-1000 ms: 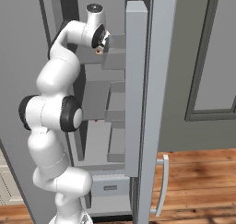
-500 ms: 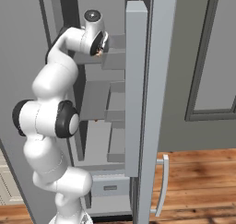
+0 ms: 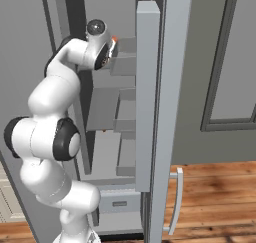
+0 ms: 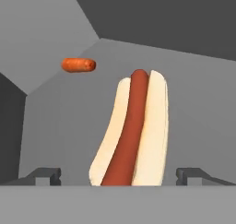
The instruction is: Store the hot dog in the freezer for long-term storage. Close the freezer door after placing the cooked food.
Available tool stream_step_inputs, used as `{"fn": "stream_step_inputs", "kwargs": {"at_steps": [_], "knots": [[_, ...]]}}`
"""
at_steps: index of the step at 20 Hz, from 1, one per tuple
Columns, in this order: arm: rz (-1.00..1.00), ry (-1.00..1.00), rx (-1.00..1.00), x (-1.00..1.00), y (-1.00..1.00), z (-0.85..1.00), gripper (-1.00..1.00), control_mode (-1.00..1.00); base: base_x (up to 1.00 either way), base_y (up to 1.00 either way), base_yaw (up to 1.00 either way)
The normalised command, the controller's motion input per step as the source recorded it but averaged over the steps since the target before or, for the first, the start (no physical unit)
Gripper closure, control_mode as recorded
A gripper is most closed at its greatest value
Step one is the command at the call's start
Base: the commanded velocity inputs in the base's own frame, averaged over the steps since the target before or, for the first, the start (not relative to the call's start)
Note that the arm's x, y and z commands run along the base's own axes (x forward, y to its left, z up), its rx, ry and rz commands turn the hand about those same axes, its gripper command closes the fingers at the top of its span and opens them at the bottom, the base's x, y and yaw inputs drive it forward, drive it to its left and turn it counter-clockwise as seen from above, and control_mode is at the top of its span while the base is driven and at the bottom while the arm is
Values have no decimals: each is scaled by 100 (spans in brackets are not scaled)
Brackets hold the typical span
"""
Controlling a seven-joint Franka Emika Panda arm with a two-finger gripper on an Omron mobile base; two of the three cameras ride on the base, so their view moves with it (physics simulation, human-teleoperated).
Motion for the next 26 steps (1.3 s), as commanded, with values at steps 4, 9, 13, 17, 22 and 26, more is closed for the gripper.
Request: {"fn": "stream_step_inputs", "kwargs": {"at_steps": [4,9,13,17,22,26], "knots": [[-4,-12,0,-34,0,11,-100,-100,0,0,0],[-3,-6,0,-31,0,12,-100,-100,0,0,0],[-3,-2,0,-36,0,14,-100,-100,0,0,0],[-6,-4,0,-50,0,25,-100,-100,0,0,0],[-5,0,-1,-52,0,16,-100,-100,0,0,0],[-4,0,-4,-48,0,0,-100,-100,0,0,0]]}}
